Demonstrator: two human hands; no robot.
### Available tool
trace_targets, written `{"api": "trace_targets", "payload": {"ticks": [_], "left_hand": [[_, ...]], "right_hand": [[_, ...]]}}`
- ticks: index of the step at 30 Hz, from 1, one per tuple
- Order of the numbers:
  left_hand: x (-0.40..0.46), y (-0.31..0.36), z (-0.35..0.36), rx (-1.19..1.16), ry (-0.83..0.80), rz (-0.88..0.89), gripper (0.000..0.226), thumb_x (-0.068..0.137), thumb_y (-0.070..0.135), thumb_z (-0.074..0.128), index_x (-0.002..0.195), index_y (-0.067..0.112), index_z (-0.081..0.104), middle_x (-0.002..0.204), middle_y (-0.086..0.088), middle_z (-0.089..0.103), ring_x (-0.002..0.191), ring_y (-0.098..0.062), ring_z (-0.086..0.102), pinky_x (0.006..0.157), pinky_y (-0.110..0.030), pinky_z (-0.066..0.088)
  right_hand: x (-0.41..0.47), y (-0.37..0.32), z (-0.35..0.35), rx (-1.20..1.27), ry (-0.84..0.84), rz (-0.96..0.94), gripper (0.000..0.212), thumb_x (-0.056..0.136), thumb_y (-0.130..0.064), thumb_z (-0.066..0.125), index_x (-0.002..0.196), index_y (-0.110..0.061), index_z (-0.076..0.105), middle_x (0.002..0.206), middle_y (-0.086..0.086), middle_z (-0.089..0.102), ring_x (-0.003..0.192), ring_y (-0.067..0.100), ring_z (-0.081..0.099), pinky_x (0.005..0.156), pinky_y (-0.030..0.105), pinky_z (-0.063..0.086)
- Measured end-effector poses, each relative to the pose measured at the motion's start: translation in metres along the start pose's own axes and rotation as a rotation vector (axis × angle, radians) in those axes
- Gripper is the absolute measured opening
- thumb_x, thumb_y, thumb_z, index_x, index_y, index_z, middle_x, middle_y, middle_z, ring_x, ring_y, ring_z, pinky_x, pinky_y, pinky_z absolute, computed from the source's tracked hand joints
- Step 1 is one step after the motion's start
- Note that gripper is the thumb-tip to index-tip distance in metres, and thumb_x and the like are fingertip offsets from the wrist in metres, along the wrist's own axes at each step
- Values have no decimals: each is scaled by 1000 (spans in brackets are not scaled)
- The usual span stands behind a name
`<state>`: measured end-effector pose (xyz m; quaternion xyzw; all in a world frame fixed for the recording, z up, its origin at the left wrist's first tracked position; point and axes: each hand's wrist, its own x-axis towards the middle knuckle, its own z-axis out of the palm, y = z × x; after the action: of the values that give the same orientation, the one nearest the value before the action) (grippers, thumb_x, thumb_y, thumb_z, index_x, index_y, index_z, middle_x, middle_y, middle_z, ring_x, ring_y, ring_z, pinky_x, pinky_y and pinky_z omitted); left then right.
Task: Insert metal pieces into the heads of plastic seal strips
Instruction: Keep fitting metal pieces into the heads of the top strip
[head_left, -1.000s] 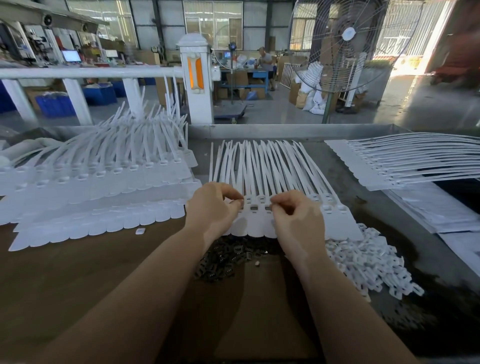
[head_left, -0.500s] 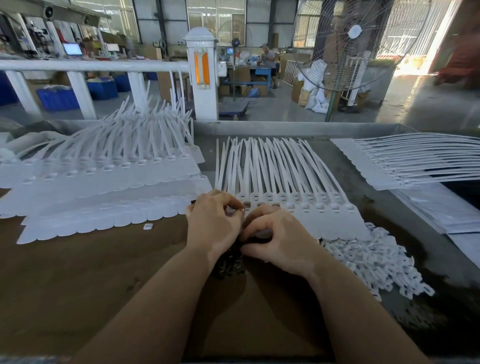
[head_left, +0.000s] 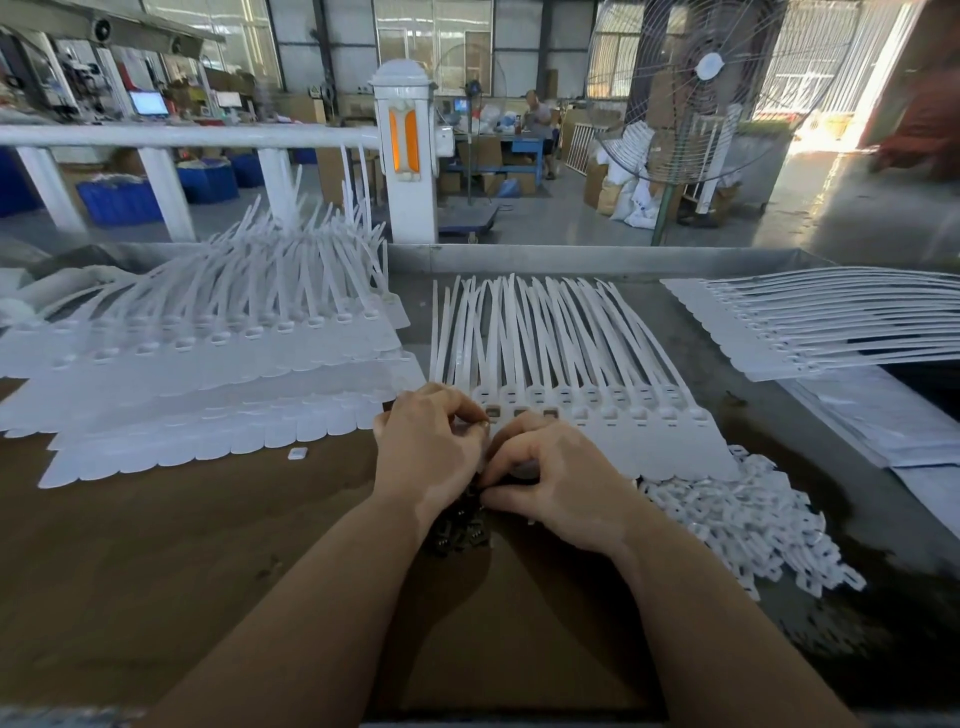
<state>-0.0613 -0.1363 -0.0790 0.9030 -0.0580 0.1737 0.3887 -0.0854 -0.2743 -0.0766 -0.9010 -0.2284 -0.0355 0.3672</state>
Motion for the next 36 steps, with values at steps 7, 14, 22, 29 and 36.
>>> {"api": "trace_targets", "payload": {"ticks": [7, 14, 22, 29, 36], "left_hand": [[0, -1, -1, 7, -18, 10, 20, 81, 20, 66, 70, 34, 59, 81, 18, 51, 94, -10, 51, 97, -43, 38], [1, -3, 2, 33, 0, 70, 21, 81, 22, 66, 69, 37, 57, 77, 22, 49, 92, -8, 49, 96, -39, 37], [-8, 2, 3, 232, 133, 393, 11, 75, 20, 73, 83, 28, 72, 88, 12, 65, 91, -15, 57, 85, -32, 20], [-7, 6, 0, 195, 110, 509, 13, 72, 29, 67, 82, 28, 75, 84, 9, 69, 84, -19, 61, 82, -35, 23], [-6, 4, 2, 91, 93, 501, 10, 74, 34, 68, 76, 26, 74, 79, 11, 66, 81, -12, 57, 75, -24, 19]], "right_hand": [[0, 2, 0, -2, -27, 3, 12, 78, -22, 71, 73, -29, 62, 94, -15, 54, 98, 7, 51, 96, 37, 39], [-1, 1, -2, 255, 277, 53, 3, 82, -12, 67, 83, -15, 67, 77, -4, 65, 73, 4, 60, 69, 14, 46], [-1, 2, -7, 484, 477, 169, 10, 85, -1, 62, 90, -10, 63, 80, 8, 67, 67, 11, 65, 57, 21, 54], [-1, 1, -7, 464, 454, 226, 15, 86, -2, 60, 88, -16, 63, 85, 4, 67, 74, 10, 65, 64, 17, 54], [-1, 2, -6, 451, 428, 213, 13, 86, 0, 58, 89, -11, 64, 84, 4, 69, 71, 11, 66, 65, 16, 53]]}}
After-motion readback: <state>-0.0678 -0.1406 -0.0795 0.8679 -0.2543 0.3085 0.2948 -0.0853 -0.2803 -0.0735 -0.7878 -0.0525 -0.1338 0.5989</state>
